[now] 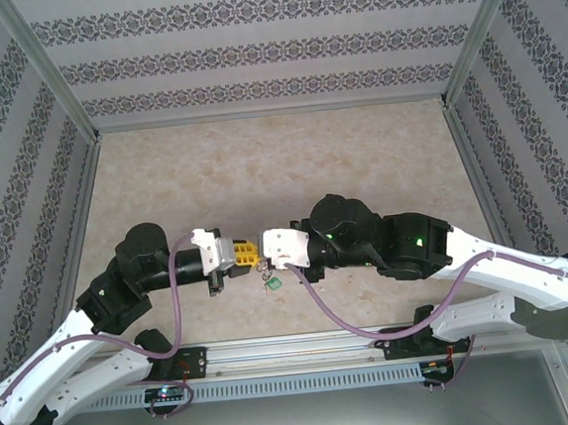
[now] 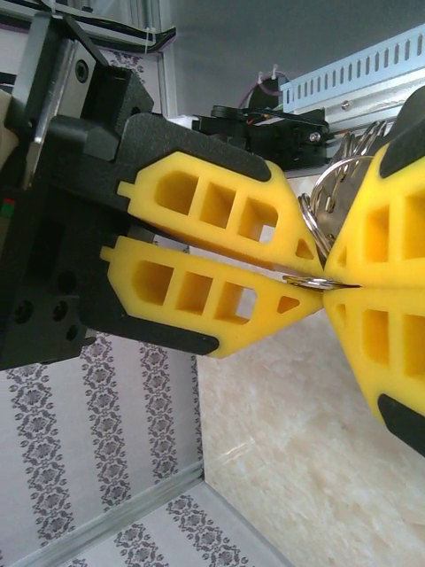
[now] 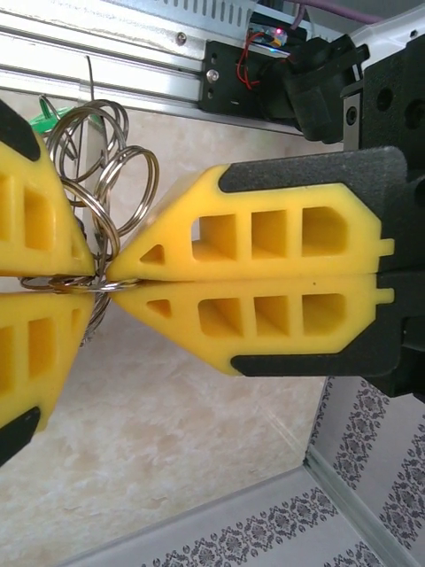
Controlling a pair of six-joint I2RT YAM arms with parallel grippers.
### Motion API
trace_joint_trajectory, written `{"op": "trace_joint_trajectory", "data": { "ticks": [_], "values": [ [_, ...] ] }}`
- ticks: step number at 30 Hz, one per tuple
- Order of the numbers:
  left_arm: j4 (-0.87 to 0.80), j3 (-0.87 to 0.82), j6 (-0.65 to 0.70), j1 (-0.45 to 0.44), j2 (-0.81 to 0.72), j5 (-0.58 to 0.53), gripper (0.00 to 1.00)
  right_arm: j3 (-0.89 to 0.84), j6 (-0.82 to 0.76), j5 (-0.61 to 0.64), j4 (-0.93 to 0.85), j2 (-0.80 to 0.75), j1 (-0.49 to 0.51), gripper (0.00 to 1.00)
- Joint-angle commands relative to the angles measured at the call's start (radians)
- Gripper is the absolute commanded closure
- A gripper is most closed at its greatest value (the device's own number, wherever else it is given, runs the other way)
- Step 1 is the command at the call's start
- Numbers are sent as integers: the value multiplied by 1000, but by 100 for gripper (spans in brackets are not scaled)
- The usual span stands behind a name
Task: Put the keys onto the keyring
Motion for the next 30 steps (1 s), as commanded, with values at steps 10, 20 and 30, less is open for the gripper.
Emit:
{"op": "trace_joint_trajectory", "data": {
  "ticks": [10, 20, 30],
  "values": [
    [-157, 93, 126, -4, 77, -61, 82, 47, -33, 44, -37, 44, -5, 100],
    [-236, 123, 184, -4, 107, -126, 100, 124, -58, 106, -108, 111, 24, 100],
    [34, 30, 13, -4, -8, -46, 100, -21, -9, 8, 82, 7, 23, 81]
  ]
}}
